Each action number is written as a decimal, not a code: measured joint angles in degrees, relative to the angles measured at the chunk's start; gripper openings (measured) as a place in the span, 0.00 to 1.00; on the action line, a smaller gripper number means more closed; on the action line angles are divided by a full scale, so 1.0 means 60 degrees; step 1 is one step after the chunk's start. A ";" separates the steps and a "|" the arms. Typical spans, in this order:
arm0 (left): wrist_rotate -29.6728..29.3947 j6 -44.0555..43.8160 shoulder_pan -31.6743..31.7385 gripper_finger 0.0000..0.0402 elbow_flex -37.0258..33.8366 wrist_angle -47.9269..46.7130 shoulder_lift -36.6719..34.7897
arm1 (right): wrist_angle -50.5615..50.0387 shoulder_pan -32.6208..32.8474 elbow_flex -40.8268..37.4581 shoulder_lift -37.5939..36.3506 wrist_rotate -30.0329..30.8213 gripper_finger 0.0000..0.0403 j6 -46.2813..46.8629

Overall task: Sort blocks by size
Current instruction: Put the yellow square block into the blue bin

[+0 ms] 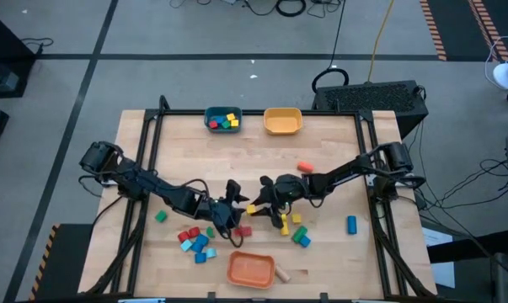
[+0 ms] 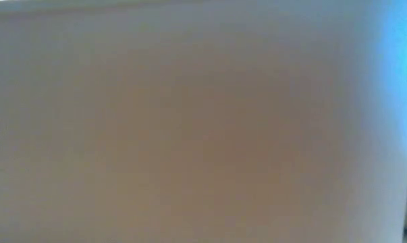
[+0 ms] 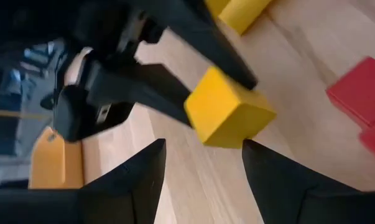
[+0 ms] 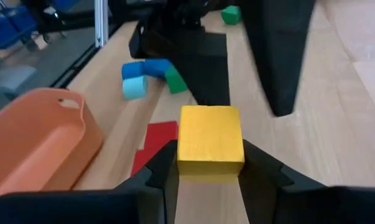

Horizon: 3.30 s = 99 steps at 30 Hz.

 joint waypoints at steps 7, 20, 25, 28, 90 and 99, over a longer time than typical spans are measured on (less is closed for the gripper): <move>-0.0069 0.0523 -0.0196 0.53 -0.0007 0.0484 0.0000 | 0.0509 -0.0167 -0.0028 0.0000 -0.0796 0.28 0.0434; -0.2753 0.1010 -0.0766 0.53 0.0019 0.0783 -0.0007 | 0.1847 -0.0401 0.0011 -0.0004 -0.0609 0.28 0.1164; -0.2648 0.0939 -0.0828 0.53 0.0186 0.0787 -0.0007 | 0.2085 -0.0393 0.0011 -0.0004 -0.0728 0.28 0.1272; -0.2651 0.0937 -0.0920 0.53 0.0186 0.1009 -0.0007 | 0.2109 -0.0389 0.0011 -0.0004 -0.0742 0.28 0.1344; 0.2877 -0.3403 0.9432 0.35 0.0189 0.0103 -0.1327 | -0.1894 -0.0021 -0.0007 0.0000 0.4802 0.67 0.1261; 0.3361 -0.3608 1.0440 0.35 0.0178 0.0661 0.0178 | -0.1865 -0.0021 -0.0007 0.0000 0.4795 0.67 0.1261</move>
